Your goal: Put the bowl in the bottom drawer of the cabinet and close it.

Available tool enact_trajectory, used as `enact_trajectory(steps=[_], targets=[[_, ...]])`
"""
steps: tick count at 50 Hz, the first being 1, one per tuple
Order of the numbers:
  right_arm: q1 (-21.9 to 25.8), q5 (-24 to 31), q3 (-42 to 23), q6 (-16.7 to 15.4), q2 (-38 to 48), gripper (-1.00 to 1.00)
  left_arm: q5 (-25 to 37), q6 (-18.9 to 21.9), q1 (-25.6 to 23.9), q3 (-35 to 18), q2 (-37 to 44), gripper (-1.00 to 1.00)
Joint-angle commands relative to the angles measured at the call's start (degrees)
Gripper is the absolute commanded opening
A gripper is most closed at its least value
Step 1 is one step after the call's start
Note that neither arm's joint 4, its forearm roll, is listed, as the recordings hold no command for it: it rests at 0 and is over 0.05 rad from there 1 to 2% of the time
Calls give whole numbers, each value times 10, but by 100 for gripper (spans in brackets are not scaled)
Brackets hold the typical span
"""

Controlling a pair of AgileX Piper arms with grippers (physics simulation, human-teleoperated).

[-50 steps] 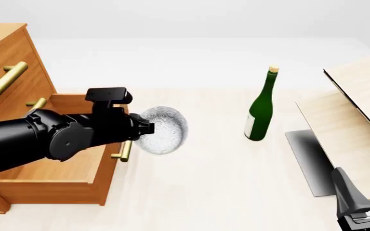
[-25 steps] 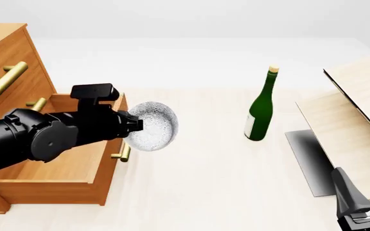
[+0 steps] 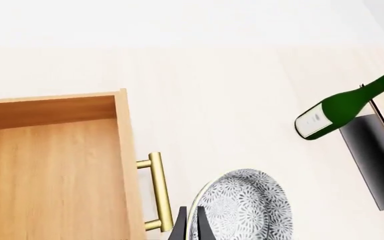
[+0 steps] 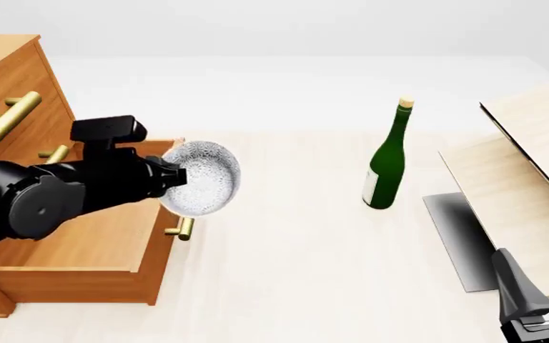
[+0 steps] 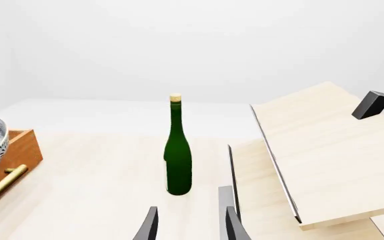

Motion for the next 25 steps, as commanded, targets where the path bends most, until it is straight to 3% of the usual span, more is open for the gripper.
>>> enact_trajectory(steps=[1, 25], targets=[[0, 0, 0, 0, 0, 100, 8, -1, 26, 4, -29, -100], [0, 0, 0, 0, 0, 100, 2, 11, 85, 13, -40, -100]])
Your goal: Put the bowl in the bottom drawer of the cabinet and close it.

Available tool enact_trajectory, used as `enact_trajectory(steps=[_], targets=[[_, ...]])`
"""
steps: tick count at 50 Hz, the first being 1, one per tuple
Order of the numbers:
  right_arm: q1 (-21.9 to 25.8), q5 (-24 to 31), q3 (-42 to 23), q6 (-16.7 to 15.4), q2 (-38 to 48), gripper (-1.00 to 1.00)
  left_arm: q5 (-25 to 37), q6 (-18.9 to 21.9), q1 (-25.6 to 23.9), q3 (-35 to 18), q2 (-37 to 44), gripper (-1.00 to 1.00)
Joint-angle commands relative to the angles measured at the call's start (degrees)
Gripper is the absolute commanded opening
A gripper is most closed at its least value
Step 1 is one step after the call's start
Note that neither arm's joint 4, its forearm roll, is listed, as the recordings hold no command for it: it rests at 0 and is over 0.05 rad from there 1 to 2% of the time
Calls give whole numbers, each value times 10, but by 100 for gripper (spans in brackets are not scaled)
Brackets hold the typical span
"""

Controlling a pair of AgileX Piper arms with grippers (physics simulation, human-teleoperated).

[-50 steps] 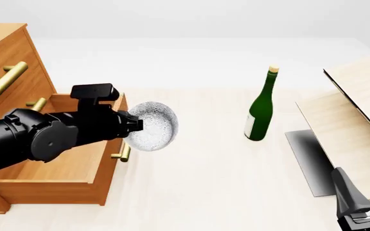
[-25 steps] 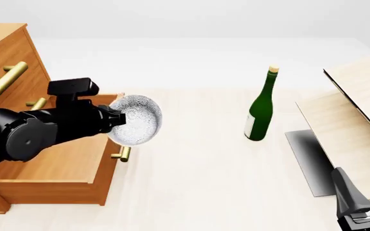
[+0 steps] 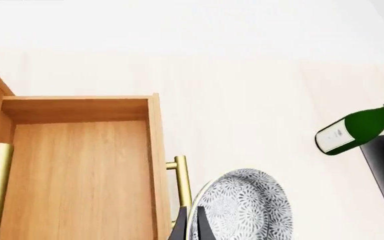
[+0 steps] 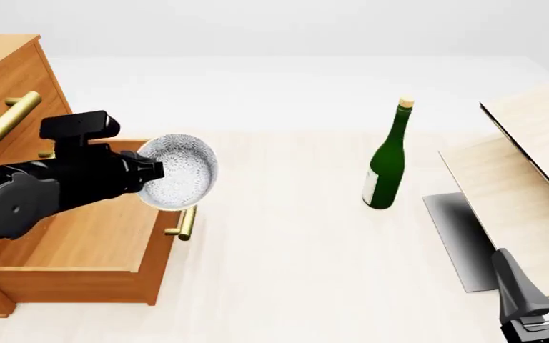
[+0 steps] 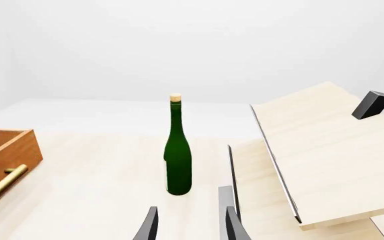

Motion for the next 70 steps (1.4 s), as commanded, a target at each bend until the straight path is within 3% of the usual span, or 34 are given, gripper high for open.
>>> enact_trajectory(steps=[1, 24, 70], targets=[[0, 0, 0, 0, 0, 100, -1, 1, 32, 2, -16, -100], [0, 0, 0, 0, 0, 100, -11, 15, 92, 15, -22, -100], [0, 0, 0, 0, 0, 100, -21, 18, 155, 60, -41, -100]])
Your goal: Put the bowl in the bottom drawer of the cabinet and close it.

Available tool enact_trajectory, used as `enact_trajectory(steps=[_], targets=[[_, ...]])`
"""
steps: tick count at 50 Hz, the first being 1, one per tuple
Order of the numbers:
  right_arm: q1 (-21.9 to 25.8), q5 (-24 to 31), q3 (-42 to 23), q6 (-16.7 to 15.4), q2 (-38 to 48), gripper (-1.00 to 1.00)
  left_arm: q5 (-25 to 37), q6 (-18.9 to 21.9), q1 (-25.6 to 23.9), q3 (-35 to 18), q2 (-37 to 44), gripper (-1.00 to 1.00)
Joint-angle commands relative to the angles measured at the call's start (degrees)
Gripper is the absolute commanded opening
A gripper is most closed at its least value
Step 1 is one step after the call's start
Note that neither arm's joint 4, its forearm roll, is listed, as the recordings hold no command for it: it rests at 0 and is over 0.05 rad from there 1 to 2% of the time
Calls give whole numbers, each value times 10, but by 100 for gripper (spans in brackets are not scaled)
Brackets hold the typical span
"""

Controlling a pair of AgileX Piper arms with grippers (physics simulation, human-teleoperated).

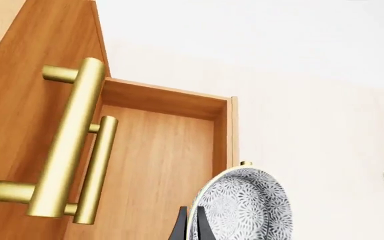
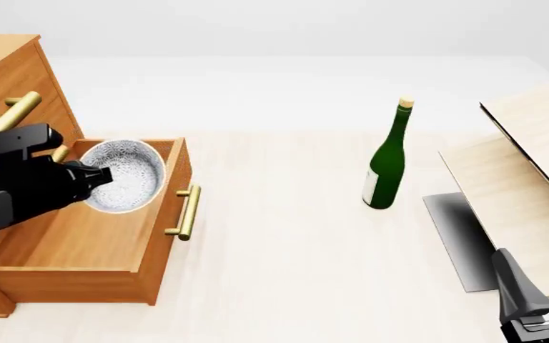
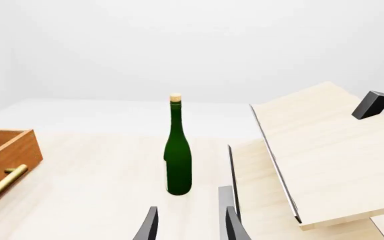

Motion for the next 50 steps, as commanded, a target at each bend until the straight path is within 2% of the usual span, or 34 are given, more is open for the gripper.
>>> enact_trajectory(steps=[1, 28, 50], targets=[[0, 0, 0, 0, 0, 100, -2, -8, 13, 6, -10, -100], [0, 0, 0, 0, 0, 100, 12, -10, 39, 40, -49, -100], [0, 0, 0, 0, 0, 100, -16, -3, 65, 59, -24, -100]])
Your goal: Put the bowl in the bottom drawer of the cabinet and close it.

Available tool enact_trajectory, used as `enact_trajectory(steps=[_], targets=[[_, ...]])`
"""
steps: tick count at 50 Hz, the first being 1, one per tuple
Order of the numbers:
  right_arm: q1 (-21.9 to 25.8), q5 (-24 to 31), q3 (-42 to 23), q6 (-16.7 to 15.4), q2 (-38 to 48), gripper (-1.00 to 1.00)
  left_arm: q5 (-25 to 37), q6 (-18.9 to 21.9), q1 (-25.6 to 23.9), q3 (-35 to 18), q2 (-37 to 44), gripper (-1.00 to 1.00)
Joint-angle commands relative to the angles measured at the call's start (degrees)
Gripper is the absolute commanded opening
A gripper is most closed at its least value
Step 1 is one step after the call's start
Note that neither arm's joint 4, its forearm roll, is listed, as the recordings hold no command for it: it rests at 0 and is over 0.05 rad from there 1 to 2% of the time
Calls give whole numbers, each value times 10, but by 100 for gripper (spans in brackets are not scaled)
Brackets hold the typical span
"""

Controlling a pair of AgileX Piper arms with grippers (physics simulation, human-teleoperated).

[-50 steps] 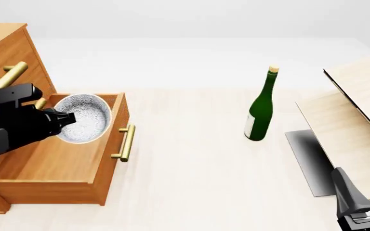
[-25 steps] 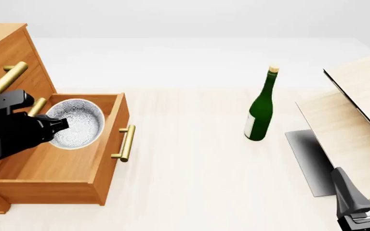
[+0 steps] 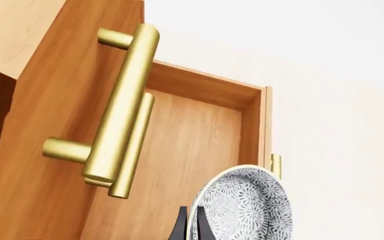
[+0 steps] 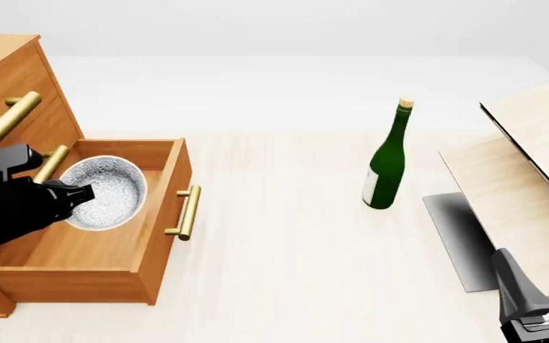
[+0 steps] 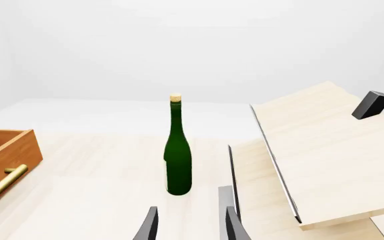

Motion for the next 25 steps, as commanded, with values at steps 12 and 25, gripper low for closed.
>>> enact_trajectory(steps=[12, 25], targets=[[0, 0, 0, 0, 0, 100, -24, -5, 16, 10, 18, -100], [0, 0, 0, 0, 0, 100, -32, 0, 24, 19, 25, -100]])
